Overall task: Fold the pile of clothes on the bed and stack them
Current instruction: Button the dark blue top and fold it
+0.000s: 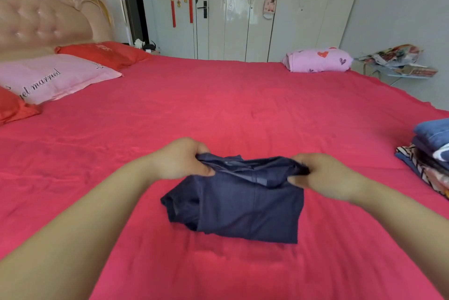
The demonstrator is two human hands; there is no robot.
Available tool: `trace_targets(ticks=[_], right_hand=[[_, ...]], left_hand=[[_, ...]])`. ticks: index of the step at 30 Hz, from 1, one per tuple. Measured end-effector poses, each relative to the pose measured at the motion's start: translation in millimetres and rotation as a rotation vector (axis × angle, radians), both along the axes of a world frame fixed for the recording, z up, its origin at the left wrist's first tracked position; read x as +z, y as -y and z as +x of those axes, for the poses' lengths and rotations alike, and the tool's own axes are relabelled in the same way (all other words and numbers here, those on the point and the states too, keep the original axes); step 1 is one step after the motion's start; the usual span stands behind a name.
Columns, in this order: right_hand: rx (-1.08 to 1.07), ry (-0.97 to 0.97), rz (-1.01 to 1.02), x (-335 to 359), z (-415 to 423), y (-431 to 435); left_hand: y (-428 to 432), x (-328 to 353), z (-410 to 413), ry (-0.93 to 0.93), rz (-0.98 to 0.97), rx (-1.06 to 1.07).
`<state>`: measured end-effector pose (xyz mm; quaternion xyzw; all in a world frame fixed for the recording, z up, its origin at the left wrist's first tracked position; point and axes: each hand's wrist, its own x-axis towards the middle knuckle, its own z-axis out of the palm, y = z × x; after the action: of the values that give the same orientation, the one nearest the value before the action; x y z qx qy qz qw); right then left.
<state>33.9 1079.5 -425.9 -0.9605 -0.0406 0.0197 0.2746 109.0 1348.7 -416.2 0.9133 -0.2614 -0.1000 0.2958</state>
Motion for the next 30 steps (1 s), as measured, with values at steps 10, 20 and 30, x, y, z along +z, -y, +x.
trace_targets(ticks=[10, 20, 30], right_hand=[[-0.431, 0.082, 0.075, -100.6, 69.8, -17.3], [-0.158, 0.210, -0.261, -125.8, 59.0, -40.6], [-0.230, 0.411, -0.307, -110.3, 76.0, -26.5]], left_hand=[[42.9, -95.4, 33.4, 0.312, -0.114, 0.354], [53.9, -140.2, 16.6, 0.151, 0.348, 0.088], [52.2, -118.6, 39.9, 0.324, 0.255, 0.321]])
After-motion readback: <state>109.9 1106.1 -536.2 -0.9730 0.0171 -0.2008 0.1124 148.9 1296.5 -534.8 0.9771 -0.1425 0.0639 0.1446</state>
